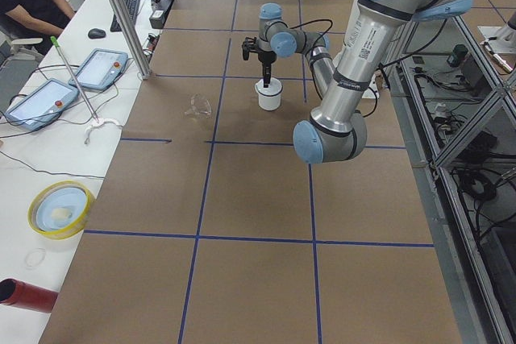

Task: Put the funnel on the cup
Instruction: 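Lower the left gripper and close it on the lid's knob, then lift the lid off the mug and carry it beside the mug, then set the lid down on the table and open the left gripper, then move the left gripper over to the clear glass funnel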

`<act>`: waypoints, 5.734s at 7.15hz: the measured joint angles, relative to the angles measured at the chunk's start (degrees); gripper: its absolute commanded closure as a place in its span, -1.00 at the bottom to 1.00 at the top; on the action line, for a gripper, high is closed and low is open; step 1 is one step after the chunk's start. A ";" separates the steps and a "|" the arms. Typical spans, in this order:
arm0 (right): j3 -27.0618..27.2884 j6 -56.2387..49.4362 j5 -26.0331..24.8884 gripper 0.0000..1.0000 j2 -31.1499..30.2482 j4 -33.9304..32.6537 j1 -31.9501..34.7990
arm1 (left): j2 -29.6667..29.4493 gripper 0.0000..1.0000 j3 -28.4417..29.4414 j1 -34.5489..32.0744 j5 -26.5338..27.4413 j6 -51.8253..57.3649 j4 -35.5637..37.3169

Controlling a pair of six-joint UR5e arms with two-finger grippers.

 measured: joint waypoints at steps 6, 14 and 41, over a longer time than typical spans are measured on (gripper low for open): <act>0.02 0.00 0.00 -1.00 0.00 0.00 0.00 | 0.06 -0.34 -0.35 0.36 -1.32 0.00 0.20; 0.02 0.00 0.00 -1.00 0.00 0.00 0.00 | 0.11 1.00 -1.53 1.27 -1.44 -0.01 1.21; 0.03 0.00 0.00 -1.00 0.00 0.00 0.00 | -0.93 -1.00 22.70 -8.95 17.11 -46.52 -32.82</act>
